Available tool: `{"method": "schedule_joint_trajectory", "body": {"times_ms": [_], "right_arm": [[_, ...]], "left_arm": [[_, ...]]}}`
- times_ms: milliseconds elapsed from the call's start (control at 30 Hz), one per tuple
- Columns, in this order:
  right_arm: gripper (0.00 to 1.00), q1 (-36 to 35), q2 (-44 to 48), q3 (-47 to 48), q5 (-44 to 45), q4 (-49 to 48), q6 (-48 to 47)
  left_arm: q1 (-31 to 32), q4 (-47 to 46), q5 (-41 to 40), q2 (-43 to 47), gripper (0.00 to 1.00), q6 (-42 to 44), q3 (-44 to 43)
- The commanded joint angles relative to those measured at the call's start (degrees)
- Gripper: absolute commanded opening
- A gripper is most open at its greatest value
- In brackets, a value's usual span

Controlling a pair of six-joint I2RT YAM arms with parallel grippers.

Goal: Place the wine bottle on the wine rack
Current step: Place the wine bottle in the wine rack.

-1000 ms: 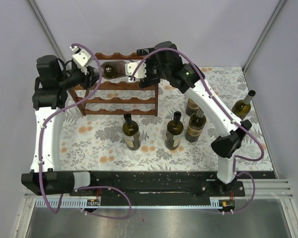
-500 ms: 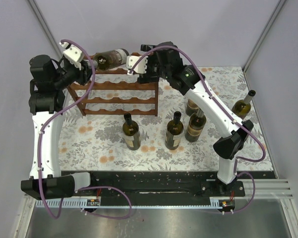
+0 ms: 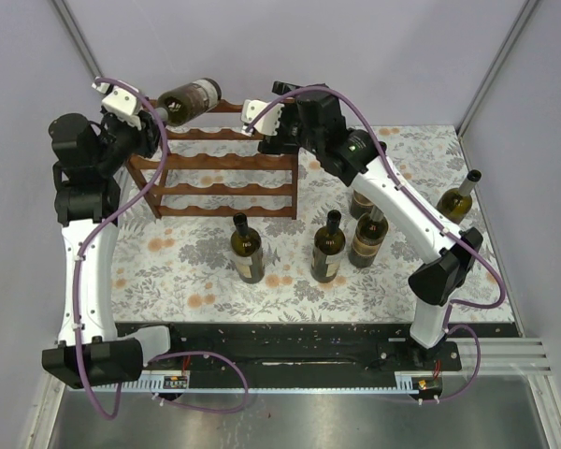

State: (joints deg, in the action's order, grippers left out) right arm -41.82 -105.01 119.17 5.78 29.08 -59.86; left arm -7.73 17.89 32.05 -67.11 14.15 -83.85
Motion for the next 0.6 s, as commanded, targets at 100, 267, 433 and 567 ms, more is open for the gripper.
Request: {"method": "schedule_joint_trajectory", "body": {"times_ms": [100, 267, 433, 567], "right_arm": [[0.99, 0.43, 3.58, -2.45, 2.39, -4.12, 2.02], [0.99, 0.34, 3.94, -3.86, 2.92, -4.56, 1.94], [1.0, 0.34, 4.2, -4.39, 3.09, -4.73, 1.85], [0.99, 0.43, 4.2, -4.83, 3.45, -4.91, 1.85]], "left_arm": [[-1.15, -20.25, -7.09, 1.9, 0.0, -2.72, 0.36], [-1.85, -23.77, -8.85, 0.58, 0.0, -3.25, 1.23], [-2.56, -28.34, -11.04, -0.12, 0.0, -3.78, 3.52], [-3.26, -31.33, -12.01, -0.48, 0.0, -4.75, 5.54]]}}
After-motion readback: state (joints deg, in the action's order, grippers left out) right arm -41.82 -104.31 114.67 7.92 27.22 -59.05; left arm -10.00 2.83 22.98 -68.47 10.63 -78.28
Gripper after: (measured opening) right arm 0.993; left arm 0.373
